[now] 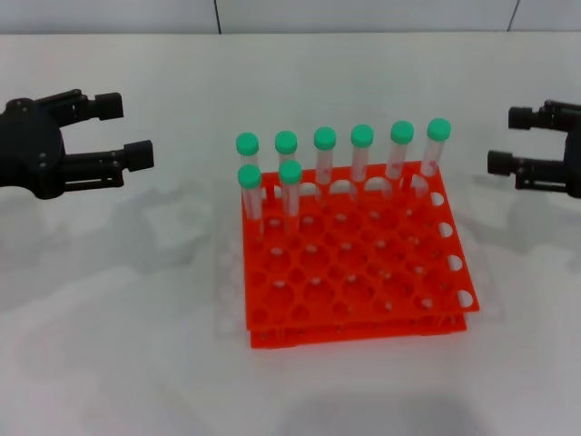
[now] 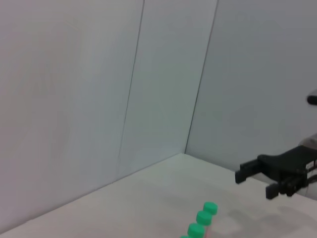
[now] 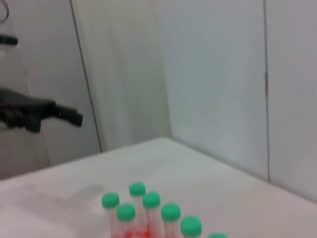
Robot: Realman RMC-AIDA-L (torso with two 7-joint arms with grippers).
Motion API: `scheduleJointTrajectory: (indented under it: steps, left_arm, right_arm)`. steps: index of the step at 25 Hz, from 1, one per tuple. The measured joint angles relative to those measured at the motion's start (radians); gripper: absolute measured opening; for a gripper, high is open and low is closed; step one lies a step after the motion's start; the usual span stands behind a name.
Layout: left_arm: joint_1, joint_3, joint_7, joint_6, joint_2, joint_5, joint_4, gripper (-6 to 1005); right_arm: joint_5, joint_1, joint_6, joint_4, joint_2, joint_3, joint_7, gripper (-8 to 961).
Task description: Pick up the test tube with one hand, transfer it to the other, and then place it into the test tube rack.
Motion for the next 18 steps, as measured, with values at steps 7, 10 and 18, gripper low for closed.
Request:
scheduleJointTrajectory:
  steps: [7, 10, 18]
  left_arm:
    - [-0.004, 0.0, -0.017, -0.003, -0.004, -0.001, -0.009, 879]
    - [-0.004, 0.0, -0.018, -0.001, -0.006, -0.001, -0.013, 879]
    - [-0.006, 0.0, -0.019, 0.004, -0.008, -0.003, -0.019, 880]
  right_arm:
    - [-0.053, 0.009, -0.014, -0.003, 0.001, 0.002, 0.001, 731]
    - [-0.053, 0.011, -0.022, -0.003, 0.0, 0.002, 0.001, 730]
    - [-0.054, 0.012, -0.029, -0.003, 0.002, 0.003, 0.002, 729]
